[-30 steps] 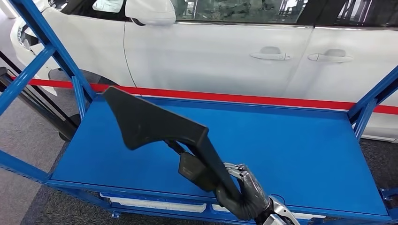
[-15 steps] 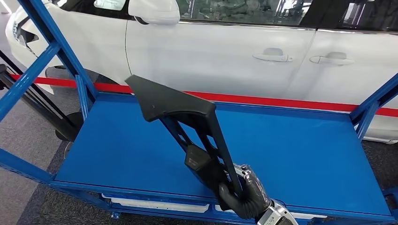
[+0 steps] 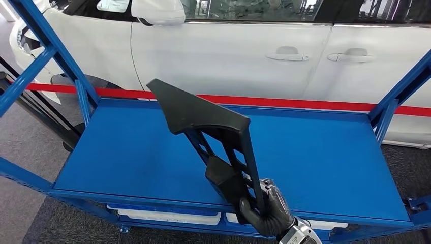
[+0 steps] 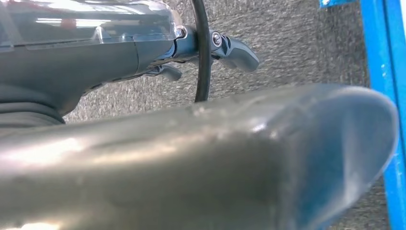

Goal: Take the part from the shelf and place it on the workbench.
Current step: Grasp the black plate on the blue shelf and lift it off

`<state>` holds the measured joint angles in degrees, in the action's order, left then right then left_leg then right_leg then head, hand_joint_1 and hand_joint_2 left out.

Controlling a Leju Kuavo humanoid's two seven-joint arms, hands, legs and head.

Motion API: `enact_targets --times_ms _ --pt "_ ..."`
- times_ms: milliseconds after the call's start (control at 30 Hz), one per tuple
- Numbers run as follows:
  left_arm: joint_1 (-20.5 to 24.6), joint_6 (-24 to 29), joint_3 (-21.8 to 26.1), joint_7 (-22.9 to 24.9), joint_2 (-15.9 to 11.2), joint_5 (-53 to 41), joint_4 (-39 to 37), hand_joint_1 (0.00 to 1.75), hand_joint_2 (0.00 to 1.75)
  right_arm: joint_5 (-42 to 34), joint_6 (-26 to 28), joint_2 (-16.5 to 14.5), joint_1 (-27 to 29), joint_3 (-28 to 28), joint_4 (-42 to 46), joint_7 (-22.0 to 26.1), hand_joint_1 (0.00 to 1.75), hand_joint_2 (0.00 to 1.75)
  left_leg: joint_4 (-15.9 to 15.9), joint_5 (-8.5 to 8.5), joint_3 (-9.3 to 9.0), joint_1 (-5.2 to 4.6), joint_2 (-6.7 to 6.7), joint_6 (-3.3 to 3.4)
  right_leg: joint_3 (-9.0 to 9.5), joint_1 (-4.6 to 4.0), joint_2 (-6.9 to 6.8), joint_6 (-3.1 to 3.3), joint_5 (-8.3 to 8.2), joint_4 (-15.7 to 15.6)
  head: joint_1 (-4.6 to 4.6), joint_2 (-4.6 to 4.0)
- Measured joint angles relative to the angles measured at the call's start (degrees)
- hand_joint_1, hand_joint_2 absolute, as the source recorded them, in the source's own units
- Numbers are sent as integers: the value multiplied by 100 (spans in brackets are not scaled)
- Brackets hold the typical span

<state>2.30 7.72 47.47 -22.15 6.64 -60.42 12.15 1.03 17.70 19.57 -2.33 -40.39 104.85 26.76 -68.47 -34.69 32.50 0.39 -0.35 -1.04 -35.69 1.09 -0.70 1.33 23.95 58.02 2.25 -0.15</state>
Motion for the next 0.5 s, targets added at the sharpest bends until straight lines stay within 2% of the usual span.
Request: enact_targets --times_ms 67,100,133,200,233,267,300,367,400,433,467,500 --pt "16 -7 3 3 -2 -20 1 0 0 2 -28 -1 0 37 -3 -4 175 175 830 250 -527 -12 -25 47 -62 -5 7 -51 -63 36 -1 0" --pt "24 -7 5 3 -3 -26 2 0 0 3 -41 -1 0 56 -5 -8 175 175 1088 321 -675 -21 -38 77 -75 -9 8 -85 -94 47 -2 0" --pt "28 -7 7 3 -4 -32 2 0 0 5 -56 -1 4 70 -10 -14 175 175 1191 349 -721 -34 -48 113 -77 -14 7 -120 -126 48 -2 0" --pt "19 -10 11 4 -5 -53 2 0 0 7 -87 -1 27 96 -21 -23 175 175 1190 444 -670 -46 -36 192 -79 -7 10 -194 -205 11 -2 0" --pt "17 -16 17 4 -5 -63 2 0 0 7 -103 -5 44 106 -27 -25 175 175 1204 509 -632 -42 -19 236 -105 2 15 -225 -178 20 -2 0" --pt "19 -22 25 3 -4 -73 2 0 0 7 -115 -12 58 118 -31 -25 175 175 1220 581 -577 -34 2 282 -158 12 21 -248 -43 103 -2 0" --pt "22 -28 34 2 -4 -78 2 0 0 7 -125 -22 67 128 -33 -26 175 175 1233 654 -508 -22 24 322 -238 20 25 -263 199 296 -3 0" --pt "28 -33 54 1 -5 -82 2 0 0 4 -153 -43 95 139 -49 -53 175 175 1227 768 -359 -25 52 365 -415 32 26 -286 799 964 -3 0" --pt "28 -33 63 1 -6 -85 2 0 0 2 -167 -49 129 140 -67 -74 175 175 1212 822 -275 -30 59 367 -470 35 26 -298 975 1306 -3 0" --pt "27 -33 72 1 -6 -87 2 0 0 1 -179 -52 167 141 -90 -95 175 175 1188 873 -185 -34 62 360 -464 36 26 -304 1015 1529 -3 0" --pt "25 -33 80 1 -6 -90 2 0 0 1 -185 -53 199 139 -113 -109 175 175 1156 919 -88 -37 63 349 -371 36 26 -304 937 1570 -2 0" --pt "23 -33 85 1 -6 -92 2 0 0 3 -186 -53 217 139 -127 -111 175 175 1120 958 5 -38 64 334 -170 35 25 -293 791 1394 -2 0"
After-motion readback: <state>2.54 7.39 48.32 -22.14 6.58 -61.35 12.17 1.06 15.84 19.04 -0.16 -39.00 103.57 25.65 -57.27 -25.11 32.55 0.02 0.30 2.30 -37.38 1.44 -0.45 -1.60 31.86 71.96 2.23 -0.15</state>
